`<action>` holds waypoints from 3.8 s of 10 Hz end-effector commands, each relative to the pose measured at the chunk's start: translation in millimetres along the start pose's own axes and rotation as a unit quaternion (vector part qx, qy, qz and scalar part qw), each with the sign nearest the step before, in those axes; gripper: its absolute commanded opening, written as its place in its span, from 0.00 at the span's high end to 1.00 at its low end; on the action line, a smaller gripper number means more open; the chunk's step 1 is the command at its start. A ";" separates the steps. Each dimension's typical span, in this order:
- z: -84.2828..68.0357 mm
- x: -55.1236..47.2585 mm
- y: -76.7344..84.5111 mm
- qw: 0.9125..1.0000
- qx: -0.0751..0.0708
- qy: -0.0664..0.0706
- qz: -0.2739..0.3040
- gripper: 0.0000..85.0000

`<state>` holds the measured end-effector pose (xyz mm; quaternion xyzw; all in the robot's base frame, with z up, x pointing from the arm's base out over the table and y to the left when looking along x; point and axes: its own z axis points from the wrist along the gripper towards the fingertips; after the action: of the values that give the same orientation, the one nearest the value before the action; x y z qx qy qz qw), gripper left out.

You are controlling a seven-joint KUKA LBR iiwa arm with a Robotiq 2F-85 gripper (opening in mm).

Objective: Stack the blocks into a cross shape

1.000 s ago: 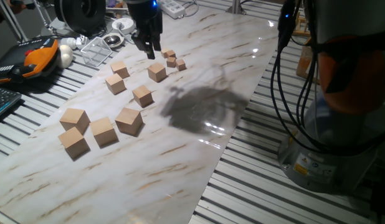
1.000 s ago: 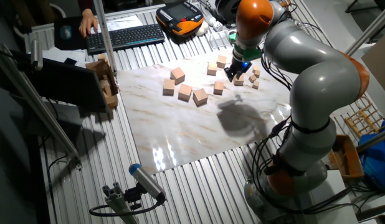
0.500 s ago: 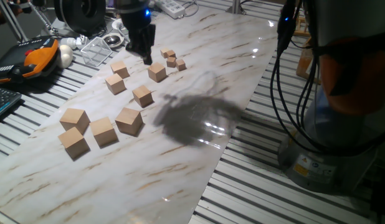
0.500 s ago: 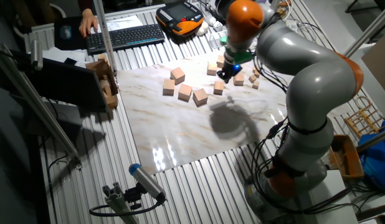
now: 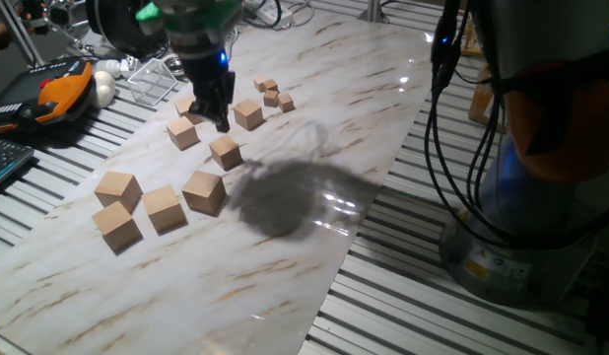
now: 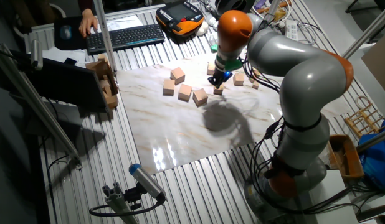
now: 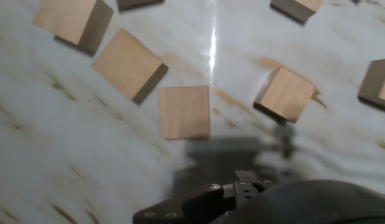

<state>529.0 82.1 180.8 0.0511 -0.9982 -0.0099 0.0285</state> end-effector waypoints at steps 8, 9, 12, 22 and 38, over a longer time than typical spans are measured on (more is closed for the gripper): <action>15.9 0.6 9.9 1.000 0.000 -0.004 -0.005 1.00; 15.8 0.5 10.2 1.000 0.000 -0.004 -0.005 1.00; 14.4 1.4 15.7 1.000 0.005 0.000 -0.006 1.00; 12.0 6.2 45.4 1.000 0.016 -0.006 0.002 1.00; 27.9 10.2 47.4 1.000 0.009 -0.030 -0.003 1.00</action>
<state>512.4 128.5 154.5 0.0530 -0.9986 -0.0003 -0.0031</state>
